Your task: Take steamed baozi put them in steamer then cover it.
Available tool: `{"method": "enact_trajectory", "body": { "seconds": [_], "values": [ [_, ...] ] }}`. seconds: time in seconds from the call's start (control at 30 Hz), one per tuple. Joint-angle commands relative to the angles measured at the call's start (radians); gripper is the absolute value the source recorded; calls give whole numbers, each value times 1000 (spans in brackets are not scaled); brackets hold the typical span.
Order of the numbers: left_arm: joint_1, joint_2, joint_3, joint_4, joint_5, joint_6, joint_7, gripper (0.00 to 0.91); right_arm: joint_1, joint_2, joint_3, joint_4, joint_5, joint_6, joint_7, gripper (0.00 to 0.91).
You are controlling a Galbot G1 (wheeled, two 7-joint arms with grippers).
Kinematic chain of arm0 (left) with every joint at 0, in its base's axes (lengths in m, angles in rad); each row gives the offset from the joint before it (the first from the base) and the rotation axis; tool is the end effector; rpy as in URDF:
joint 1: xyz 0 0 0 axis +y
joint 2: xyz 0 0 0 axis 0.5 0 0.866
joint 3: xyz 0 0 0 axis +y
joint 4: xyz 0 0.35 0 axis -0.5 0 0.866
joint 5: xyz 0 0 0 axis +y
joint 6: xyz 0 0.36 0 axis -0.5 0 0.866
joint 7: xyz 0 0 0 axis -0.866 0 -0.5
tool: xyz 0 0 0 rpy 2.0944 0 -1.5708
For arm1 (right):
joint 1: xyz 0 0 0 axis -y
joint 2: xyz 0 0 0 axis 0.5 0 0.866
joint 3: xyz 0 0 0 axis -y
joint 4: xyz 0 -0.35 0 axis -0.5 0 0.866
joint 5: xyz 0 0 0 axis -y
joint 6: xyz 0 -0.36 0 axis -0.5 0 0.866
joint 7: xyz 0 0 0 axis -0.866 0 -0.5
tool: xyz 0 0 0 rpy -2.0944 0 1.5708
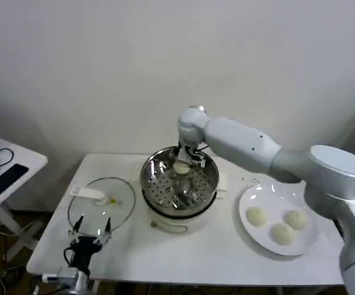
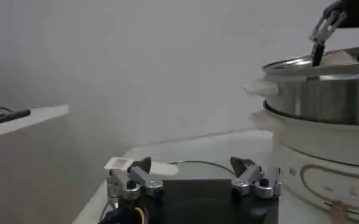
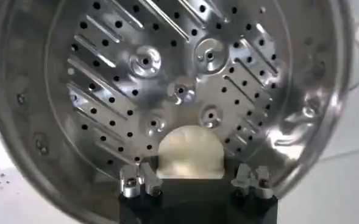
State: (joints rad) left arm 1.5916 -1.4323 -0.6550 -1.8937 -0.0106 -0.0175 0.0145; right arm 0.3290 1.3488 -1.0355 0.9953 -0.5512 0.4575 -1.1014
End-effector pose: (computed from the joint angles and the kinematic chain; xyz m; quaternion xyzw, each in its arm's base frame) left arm 0.1718 0.0769 -0.3698 0.0231 -0.9914 -0.0845 0.0973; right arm 0.5884 0.1744 -0.1124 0.5802 -0.1236 0.8041 0.0388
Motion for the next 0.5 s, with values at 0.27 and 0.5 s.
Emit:
{"method": "enact_trajectory", "body": {
  "seconds": [0.27, 0.5],
  "values": [
    [-4, -1, 1, 3, -1, 1, 0, 907, -37, 19, 8, -26, -44, 28, 9, 907],
    [-2, -2, 1, 4, -1, 0, -1, 907, -13, 1, 13, -3, -36, 43, 0, 907]
  ]
}}
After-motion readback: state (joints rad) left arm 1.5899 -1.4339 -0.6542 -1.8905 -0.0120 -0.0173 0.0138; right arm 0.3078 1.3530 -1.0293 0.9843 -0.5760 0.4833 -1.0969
